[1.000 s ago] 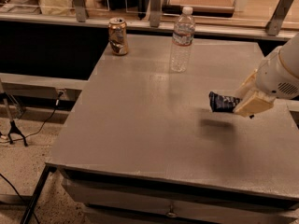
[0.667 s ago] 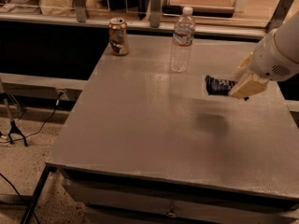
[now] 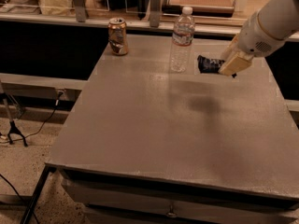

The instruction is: Move rxbar blueberry near water bottle

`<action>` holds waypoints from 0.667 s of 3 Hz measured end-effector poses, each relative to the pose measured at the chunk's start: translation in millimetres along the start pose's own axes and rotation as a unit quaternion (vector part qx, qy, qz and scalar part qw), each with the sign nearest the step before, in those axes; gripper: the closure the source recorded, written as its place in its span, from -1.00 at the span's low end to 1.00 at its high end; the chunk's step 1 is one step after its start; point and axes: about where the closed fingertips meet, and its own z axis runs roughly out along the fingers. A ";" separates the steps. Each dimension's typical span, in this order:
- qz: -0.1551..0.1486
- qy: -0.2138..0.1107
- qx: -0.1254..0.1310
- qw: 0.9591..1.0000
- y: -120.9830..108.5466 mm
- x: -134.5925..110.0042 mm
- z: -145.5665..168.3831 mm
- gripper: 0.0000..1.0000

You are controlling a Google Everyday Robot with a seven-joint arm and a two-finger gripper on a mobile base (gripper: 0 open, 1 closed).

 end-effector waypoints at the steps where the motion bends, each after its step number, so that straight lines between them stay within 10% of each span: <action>1: 0.004 -0.001 -0.012 1.000 -10.8 1.9 18.4 1.00; 2: 0.012 -0.007 -0.028 1.000 -16.6 -4.3 48.5 1.00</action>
Offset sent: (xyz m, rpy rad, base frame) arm 0.0363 0.0009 -0.0371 0.0418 0.0612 -0.0085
